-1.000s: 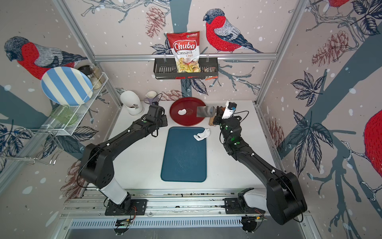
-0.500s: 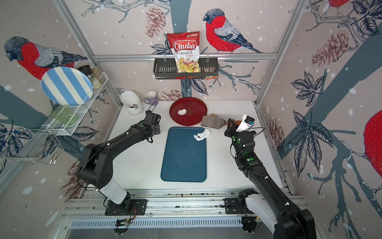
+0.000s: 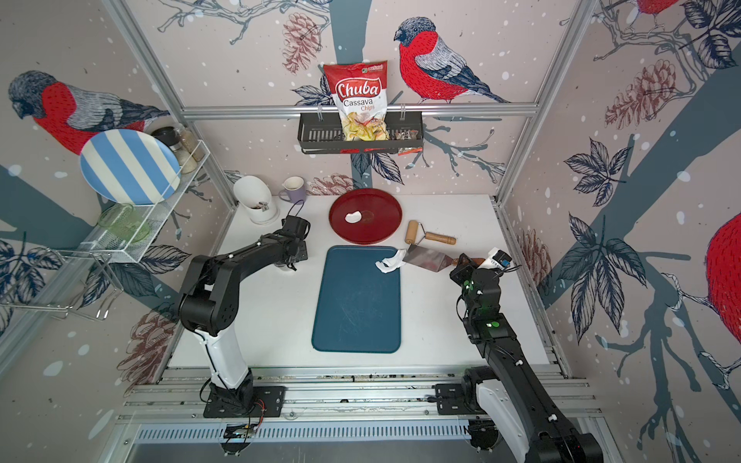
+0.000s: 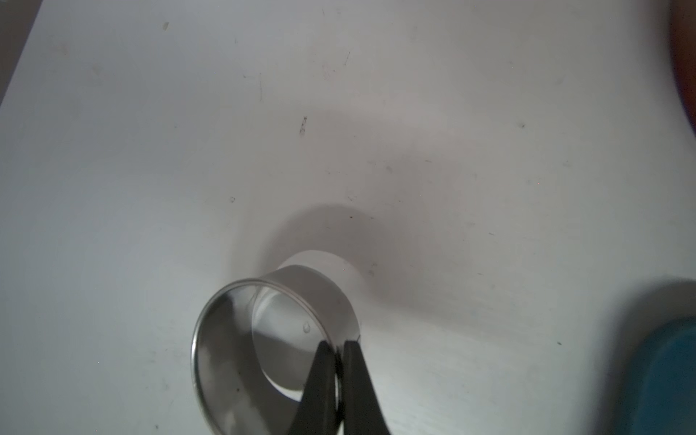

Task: Roll out the dumpling wrappers from the dough
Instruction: Place the dumpling mold at the center of the board, then place the spatula at the center of the board.

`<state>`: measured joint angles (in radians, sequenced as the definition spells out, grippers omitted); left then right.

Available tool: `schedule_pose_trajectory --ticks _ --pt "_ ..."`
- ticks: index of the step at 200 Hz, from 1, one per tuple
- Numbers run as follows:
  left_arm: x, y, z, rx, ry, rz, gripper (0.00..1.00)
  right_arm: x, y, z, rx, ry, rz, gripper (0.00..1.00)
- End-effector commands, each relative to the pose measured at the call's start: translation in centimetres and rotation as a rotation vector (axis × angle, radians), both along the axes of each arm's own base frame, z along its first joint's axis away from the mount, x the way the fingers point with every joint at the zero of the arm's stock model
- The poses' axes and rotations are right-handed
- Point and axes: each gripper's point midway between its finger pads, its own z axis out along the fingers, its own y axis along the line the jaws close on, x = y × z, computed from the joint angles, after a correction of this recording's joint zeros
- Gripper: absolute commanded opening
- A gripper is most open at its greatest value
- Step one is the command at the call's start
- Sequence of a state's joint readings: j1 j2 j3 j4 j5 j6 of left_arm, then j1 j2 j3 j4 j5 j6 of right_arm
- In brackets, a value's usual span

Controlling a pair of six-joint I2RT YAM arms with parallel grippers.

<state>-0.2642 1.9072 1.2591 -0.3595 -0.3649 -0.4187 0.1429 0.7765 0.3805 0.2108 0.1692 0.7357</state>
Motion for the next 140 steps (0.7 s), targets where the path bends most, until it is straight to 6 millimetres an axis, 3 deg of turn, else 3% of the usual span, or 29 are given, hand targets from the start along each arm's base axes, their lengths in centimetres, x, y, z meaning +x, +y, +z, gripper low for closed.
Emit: schedule_pose_trajectory --ticks 1,26,59,105,115,140 --pt "0.1 -0.3 -0.3 -0.021 0.013 -0.012 0.01 -0.3 -1.1 -0.2 0.028 -0.014 -0.041 0.00" --pt "0.3 -0.6 -0.3 -0.038 0.010 -0.017 0.18 -0.5 -2.2 -1.2 0.022 0.004 -0.067 0.00" --pt "0.6 -1.0 0.4 -0.065 -0.012 -0.017 0.50 -0.3 -2.7 -2.2 0.023 0.017 -0.066 0.00" --pt "0.2 -1.4 4.2 -0.140 -0.115 -0.005 0.83 0.9 -2.6 -3.0 0.034 0.030 -0.040 0.00" --pt "-0.2 -1.7 5.3 -0.174 -0.150 -0.010 0.94 1.3 -2.5 -3.1 0.036 0.035 -0.037 0.00" --pt "-2.0 -2.6 6.8 -0.273 -0.223 -0.040 0.95 2.2 -2.3 -3.7 0.050 0.056 -0.014 0.04"
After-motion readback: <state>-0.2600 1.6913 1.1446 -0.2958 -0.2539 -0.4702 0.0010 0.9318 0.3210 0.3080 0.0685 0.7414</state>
